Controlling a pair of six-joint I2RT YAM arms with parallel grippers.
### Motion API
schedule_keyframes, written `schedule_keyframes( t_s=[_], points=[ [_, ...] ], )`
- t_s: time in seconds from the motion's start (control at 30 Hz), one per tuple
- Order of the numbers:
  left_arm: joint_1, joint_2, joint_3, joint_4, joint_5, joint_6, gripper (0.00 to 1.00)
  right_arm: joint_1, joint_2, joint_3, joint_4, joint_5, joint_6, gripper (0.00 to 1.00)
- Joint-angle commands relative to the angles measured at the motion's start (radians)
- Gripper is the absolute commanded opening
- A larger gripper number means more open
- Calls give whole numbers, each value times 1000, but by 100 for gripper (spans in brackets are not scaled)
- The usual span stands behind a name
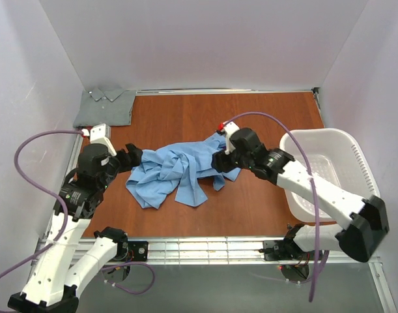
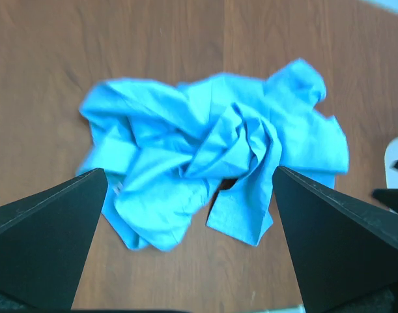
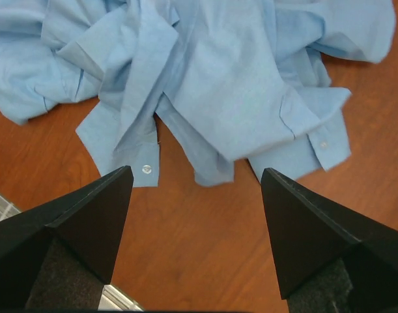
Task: Fold and stack the long sleeve shirts
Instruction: Move the shirt to the center of the board
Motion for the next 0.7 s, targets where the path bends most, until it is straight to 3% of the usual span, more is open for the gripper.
schedule_keyframes(
  t_s=[0.0, 0.1, 0.4, 0.67],
  points=[
    [-2, 33, -85, -3, 110, -84, 97, -1, -144, -38, 30, 17, -52, 73],
    [-2, 69, -164, 37, 114, -151, 97, -1, -168, -107, 10, -56, -55, 70],
    [1, 184, -313, 168, -22, -282, 90, -1, -144, -233, 78, -60, 7, 68],
    [5, 356, -358, 287, 22, -164, 83, -1, -72, -285, 157, -73, 16, 65]
  ],
)
